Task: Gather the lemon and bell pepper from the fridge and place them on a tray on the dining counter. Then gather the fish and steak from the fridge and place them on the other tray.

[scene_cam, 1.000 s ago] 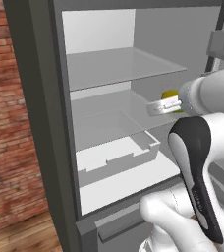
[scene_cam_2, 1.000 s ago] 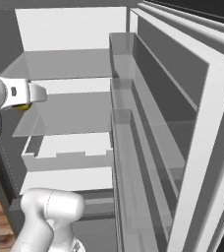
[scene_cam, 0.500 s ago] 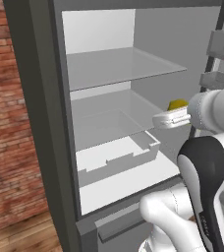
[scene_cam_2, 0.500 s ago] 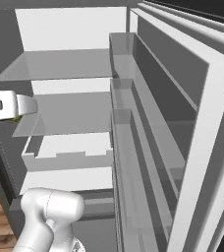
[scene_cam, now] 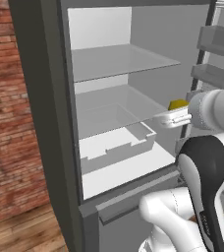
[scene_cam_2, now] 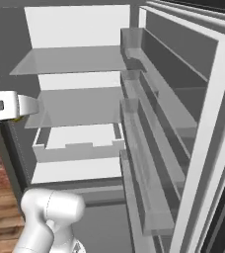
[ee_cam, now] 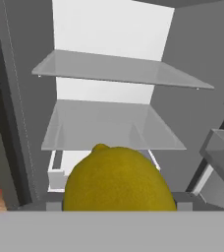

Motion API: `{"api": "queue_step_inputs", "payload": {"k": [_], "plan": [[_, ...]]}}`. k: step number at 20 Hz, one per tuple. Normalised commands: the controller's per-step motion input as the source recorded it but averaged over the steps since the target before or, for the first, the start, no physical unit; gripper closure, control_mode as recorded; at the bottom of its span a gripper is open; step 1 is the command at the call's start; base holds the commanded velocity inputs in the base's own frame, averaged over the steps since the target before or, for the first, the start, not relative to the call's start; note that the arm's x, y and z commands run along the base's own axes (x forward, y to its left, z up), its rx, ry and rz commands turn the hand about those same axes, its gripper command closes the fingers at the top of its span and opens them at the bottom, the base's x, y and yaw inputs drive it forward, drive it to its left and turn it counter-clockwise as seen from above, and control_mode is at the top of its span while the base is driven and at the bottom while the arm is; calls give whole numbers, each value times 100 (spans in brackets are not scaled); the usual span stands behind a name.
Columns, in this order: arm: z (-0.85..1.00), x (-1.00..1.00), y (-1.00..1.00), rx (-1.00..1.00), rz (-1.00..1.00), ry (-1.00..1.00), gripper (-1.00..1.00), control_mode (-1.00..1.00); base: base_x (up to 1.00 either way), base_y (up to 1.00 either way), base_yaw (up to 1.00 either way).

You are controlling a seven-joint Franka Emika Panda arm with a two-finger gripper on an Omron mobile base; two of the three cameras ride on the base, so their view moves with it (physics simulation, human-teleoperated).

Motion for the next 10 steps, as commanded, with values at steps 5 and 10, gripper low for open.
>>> {"api": "queue_step_inputs", "payload": {"k": [5, 10], "plan": [[0, 0, 0, 0, 0, 0, 100, 100, -66, 45, -6], [0, 0, 0, 0, 0, 0, 100, 100, -76, 35, -11]]}}
